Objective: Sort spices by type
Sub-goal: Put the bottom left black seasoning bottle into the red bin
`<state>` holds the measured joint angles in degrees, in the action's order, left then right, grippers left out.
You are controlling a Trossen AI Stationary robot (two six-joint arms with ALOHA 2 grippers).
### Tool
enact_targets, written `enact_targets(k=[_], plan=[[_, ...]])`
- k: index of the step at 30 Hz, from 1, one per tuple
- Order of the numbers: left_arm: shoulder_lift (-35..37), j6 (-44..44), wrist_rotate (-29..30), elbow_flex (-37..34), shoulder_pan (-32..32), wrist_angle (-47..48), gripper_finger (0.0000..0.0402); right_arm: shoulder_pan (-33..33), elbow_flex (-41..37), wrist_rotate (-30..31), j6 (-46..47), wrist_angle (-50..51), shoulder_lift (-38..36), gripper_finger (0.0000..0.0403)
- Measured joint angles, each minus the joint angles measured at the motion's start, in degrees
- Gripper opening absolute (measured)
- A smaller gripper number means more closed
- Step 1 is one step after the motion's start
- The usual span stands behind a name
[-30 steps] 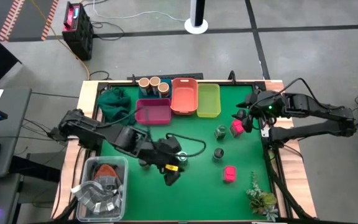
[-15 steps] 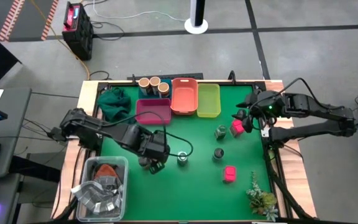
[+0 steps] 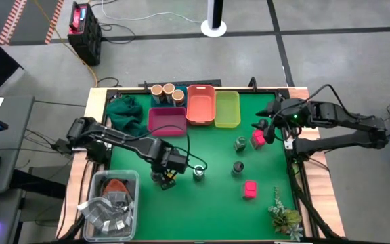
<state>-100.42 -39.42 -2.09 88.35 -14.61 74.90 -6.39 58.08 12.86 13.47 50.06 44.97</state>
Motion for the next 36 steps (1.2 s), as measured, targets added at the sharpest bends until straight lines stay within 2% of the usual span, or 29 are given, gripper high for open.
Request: enact_targets(k=[10, 18, 23, 27, 33, 36], plan=[[0.07, 3.45, -0.72, -6.33, 0.00, -2.33, 0.0298, 0.00, 0.00, 0.00, 0.11, 0.04, 0.00, 0.0279], [0.07, 5.01, -6.86, -10.10, -0.02, -4.32, 0.0298, 0.00, 0.00, 0.00, 0.11, 0.04, 0.00, 0.0279], [0.07, 5.99, -7.04, -11.30, -0.03, -4.28, 0.0295, 0.00, 0.00, 0.00, 0.11, 0.04, 0.00, 0.0279], [0.02, 6.80, -7.04, -11.84, -0.02, -4.96, 0.0269, 0.00, 0.00, 0.00, 0.11, 0.04, 0.01, 0.0279], [0.02, 6.20, -7.49, -11.82, 0.66, -7.79, 0.0197, 0.00, 0.00, 0.00, 0.11, 0.02, 0.00, 0.0279], [0.02, 6.32, -9.28, -11.80, 1.83, -7.91, 0.0197, 0.00, 0.00, 0.00, 0.11, 0.00, 0.00, 0.0279]])
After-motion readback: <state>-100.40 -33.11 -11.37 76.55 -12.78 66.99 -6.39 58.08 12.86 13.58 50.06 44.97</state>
